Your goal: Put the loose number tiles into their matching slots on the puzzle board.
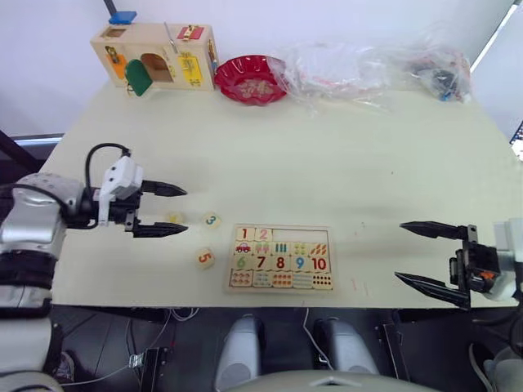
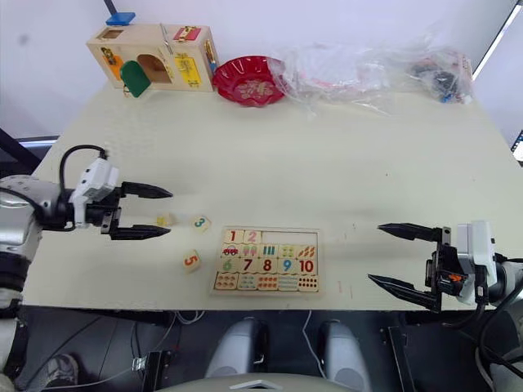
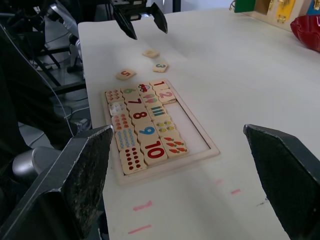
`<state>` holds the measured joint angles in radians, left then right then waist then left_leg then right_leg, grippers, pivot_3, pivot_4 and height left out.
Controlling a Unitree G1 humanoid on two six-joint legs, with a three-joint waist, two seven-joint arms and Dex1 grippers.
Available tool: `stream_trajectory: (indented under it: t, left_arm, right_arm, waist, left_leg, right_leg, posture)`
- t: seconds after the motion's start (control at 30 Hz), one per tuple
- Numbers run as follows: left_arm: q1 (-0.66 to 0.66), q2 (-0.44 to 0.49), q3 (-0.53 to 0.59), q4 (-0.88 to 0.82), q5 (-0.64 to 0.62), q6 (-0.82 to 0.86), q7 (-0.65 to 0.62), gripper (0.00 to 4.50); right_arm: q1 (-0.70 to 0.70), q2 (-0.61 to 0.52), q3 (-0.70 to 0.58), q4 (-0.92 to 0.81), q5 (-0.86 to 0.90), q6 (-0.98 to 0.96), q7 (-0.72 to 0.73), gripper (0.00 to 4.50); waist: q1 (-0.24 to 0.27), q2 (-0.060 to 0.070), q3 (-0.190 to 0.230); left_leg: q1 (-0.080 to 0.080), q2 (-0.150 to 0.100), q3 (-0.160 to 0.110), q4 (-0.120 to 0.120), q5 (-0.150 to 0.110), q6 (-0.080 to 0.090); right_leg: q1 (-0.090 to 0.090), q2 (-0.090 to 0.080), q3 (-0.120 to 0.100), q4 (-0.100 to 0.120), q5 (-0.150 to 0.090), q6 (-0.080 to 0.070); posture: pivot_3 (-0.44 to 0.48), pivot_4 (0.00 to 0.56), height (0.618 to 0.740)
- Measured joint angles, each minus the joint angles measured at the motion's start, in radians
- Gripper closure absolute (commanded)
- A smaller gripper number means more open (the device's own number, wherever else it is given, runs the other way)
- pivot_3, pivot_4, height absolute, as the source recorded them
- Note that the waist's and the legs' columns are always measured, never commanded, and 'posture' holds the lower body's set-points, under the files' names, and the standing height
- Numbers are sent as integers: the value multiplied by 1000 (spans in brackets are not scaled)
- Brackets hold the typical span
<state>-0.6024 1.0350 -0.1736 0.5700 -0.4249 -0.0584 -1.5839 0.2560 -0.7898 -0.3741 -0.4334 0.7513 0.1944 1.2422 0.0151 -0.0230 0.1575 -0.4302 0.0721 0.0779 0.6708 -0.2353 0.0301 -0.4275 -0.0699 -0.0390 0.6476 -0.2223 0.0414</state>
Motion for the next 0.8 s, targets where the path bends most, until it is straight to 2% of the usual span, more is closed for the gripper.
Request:
stream_trajectory:
  t: [0.07, 0.1, 0.17, 0.27, 0.4, 0.43, 0.8]
  left_arm:
    - [-53, -6, -77, 62, -2, -60, 0, 0]
    - [-82, -11, -118, 99, -2, -91, 0, 576]
    - [-151, -30, -215, 180, 1, -157, 0, 1255]
    - [-224, -63, -319, 286, 10, -248, 0, 1255]
    - [-242, -71, -357, 323, 10, -285, 0, 1255]
    - [-277, -89, -410, 369, 11, -334, 0, 1255]
    - [-355, -138, -508, 471, 30, -425, -1, 1255]
  right_arm:
    - [-5, 1, 0, -1, -1, 0, -6, 130]
    - [-2, 2, -1, -1, -1, -1, -6, 0]
    - [7, 5, 0, -3, -2, -1, -7, 0]
    - [25, 11, -2, -19, -4, -2, -16, 0]
    - [33, 12, -2, -30, -4, -2, -23, 0]
    - [63, 25, -12, -48, -4, -2, -36, 0]
    - [88, 39, -19, -72, -5, -4, -58, 0]
  waist:
    - [1, 0, 0]
    - [1, 0, 0]
    - [2, 0, 0]
    - [4, 0, 0]
    - [0, -1, 0]
    - [2, -1, 0]
    - [2, -1, 0]
  left_leg:
    - [0, 0, 0, 0, 0, 0]
    - [0, 0, 0, 0, 0, 0]
    - [0, 0, 0, 1, 0, 0]
    - [-1, 0, 0, 3, 0, 0]
    - [-1, 0, 0, 3, 0, 0]
    - [-1, 0, 0, 3, 0, 0]
    - [-1, 0, -1, 7, 0, 0]
  right_leg:
    - [0, 0, 0, 0, 1, 1]
    - [0, 0, 0, 0, 1, 1]
    - [0, 0, 0, 0, 1, 1]
    - [0, 0, 1, 0, -1, -1]
    - [0, 0, 1, 0, -1, -1]
    - [0, 0, 1, 2, -1, -1]
    - [0, 1, 2, 6, -1, -2]
  posture:
    - [0, 150, 740]
    - [0, 150, 740]
    - [0, 150, 740]
    - [0, 150, 740]
    - [0, 150, 740]
    - [0, 150, 740]
    - [0, 150, 740]
